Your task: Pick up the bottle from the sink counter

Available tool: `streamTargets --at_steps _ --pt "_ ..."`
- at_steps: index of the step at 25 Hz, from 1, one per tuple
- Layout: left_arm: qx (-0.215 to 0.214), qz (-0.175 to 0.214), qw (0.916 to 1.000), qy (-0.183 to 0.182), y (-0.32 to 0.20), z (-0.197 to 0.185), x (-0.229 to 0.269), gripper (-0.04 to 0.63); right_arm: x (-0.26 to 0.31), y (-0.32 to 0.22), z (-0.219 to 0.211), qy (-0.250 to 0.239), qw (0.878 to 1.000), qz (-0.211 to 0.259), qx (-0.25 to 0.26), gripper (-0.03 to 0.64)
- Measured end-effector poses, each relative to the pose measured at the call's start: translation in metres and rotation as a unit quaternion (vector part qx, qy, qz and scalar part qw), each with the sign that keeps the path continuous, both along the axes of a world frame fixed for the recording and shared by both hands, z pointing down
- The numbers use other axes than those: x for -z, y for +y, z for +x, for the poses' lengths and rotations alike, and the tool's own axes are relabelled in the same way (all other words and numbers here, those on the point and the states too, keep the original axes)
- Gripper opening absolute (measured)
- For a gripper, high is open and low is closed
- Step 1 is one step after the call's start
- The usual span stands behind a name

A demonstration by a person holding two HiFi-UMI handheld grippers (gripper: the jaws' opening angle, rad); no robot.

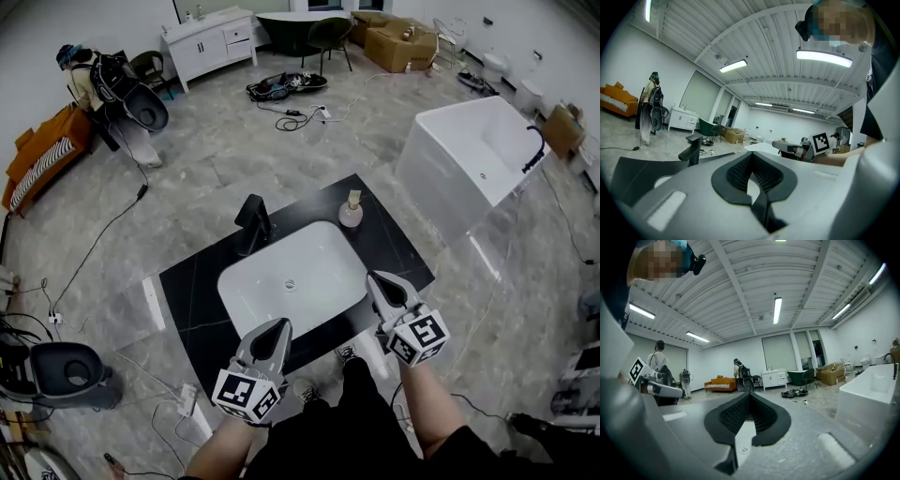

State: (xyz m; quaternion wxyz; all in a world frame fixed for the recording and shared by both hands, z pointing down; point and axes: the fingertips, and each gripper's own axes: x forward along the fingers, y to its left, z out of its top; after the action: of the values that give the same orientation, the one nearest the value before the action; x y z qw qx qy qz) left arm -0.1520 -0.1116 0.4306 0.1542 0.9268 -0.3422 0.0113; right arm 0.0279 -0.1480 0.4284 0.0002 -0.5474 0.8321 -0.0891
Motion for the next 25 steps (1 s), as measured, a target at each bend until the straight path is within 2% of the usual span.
streamTargets --at_steps 13,19,25 --pt "0.04 -0.005 0.9992 -0.008 -0.037 0.026 -0.007 0.003 -0.03 -0.075 0.03 -0.009 1.0 -0.008 0.025 0.001" --pt "0.038 -0.012 0.9992 -0.011 -0.05 0.044 -0.01 0.003 -0.042 -0.1 0.046 -0.025 0.999 -0.009 0.028 0.002" --pt "0.024 -0.011 0.9996 -0.013 -0.064 0.061 -0.023 0.003 -0.062 -0.13 0.06 -0.017 1.0 -0.01 0.021 0.002"
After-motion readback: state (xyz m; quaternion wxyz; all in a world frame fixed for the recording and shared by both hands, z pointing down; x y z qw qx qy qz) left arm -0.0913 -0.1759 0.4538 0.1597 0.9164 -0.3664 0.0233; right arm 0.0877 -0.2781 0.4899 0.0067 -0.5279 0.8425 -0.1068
